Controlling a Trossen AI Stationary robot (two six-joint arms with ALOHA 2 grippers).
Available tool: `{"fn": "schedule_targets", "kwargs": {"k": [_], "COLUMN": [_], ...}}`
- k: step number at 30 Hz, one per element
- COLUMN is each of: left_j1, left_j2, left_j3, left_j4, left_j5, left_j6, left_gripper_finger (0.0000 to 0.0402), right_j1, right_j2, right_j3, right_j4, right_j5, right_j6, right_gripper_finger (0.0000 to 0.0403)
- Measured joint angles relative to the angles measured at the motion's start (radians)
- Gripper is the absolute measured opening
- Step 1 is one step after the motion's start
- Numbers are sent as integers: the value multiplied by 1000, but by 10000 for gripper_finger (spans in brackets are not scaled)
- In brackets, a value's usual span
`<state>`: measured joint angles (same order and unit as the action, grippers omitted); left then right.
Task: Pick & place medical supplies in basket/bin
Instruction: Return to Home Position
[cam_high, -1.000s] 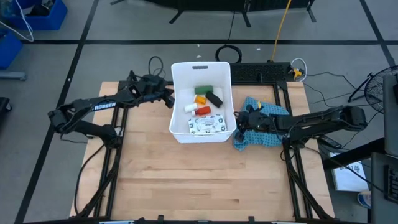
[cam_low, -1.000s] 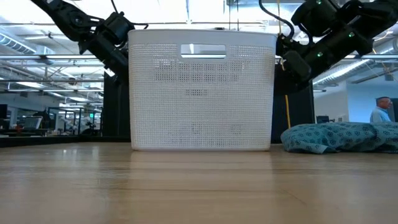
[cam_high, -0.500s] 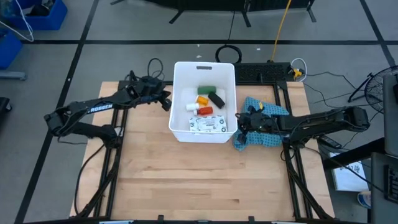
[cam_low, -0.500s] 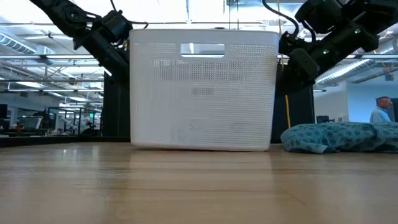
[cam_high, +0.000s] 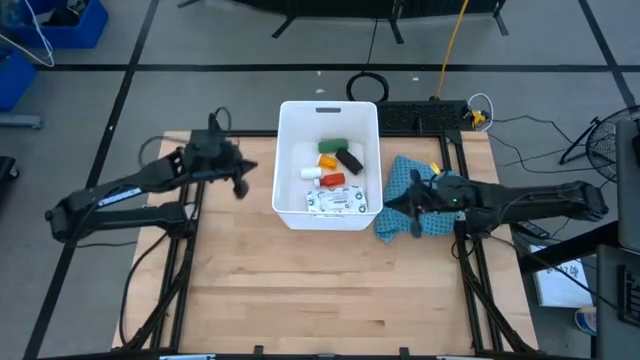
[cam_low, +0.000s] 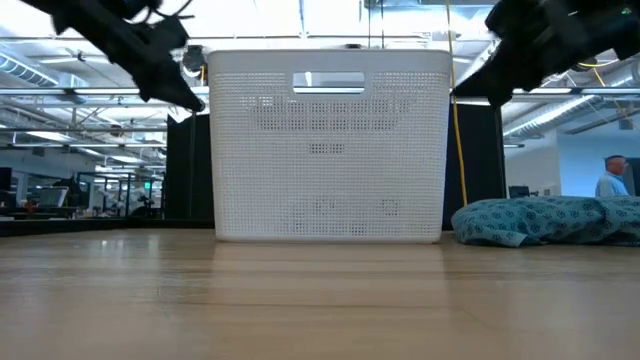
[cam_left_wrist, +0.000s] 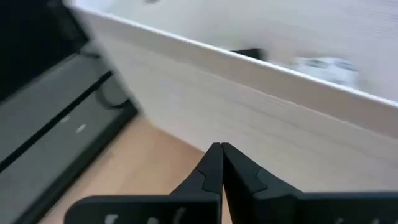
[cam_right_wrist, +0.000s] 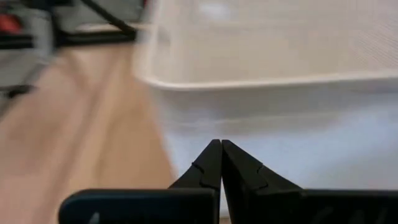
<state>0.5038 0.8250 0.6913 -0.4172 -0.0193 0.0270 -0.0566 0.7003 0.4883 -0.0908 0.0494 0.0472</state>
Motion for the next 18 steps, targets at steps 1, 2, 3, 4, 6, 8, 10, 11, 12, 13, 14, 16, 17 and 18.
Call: {"fn": "schedule_targets", "kwargs": {"k": [1, 2, 3, 4, 6, 8, 10, 11, 12, 13, 14, 16, 17, 18], "left_j1": [-25, -53, -81, -114, -195, -289, -375, -414, -448, -477, -500, -528, -533, -529], "left_j2": [-34, -72, -112, -153, -234, -299, -338, -344, -344, -342, -339, -334, -336, -338], "left_j3": [-20, -46, -76, -112, -195, -287, -373, -407, -436, -463, -485, -520, -534, -548], "left_j4": [-4, 2, 13, 26, 94, 187, 308, 378, 439, 489, 528, 592, 612, 639], "left_j5": [12, 23, 24, 17, -11, -55, -113, -137, -145, -148, -148, -151, -164, -190], "left_j6": [4, 4, 2, -2, -7, -2, 0, 12, 30, 56, 85, 149, 174, 192], "left_gripper_finger": [2, 2, 3, 2, 2, 2, 2, 2, 1, 1, 1, 1, 1, 1], "right_j1": [13, 31, 53, 79, 141, 212, 271, 294, 310, 320, 323, 313, 303, 288], "right_j2": [-23, -45, -67, -85, -114, -127, -129, -128, -127, -127, -131, -150, -161, -175], "right_j3": [-8, -16, -27, -41, -78, -115, -140, -144, -146, -146, -146, -146, -146, -146], "right_j4": [6, 9, 15, 23, 67, 147, 214, 224, 223, 222, 222, 226, 232, 231], "right_j5": [-22, -36, -49, -53, -42, 2, 67, 103, 134, 156, 161, 159, 159, 153], "right_j6": [0, 0, 0, 6, 16, 19, 3, -13, -35, -58, -79, -119, -137, -153], "right_gripper_finger": [0, 0, 0, 0, 0, 0, 0, 0, 0, 0, 0, 0, 0, 0]}}
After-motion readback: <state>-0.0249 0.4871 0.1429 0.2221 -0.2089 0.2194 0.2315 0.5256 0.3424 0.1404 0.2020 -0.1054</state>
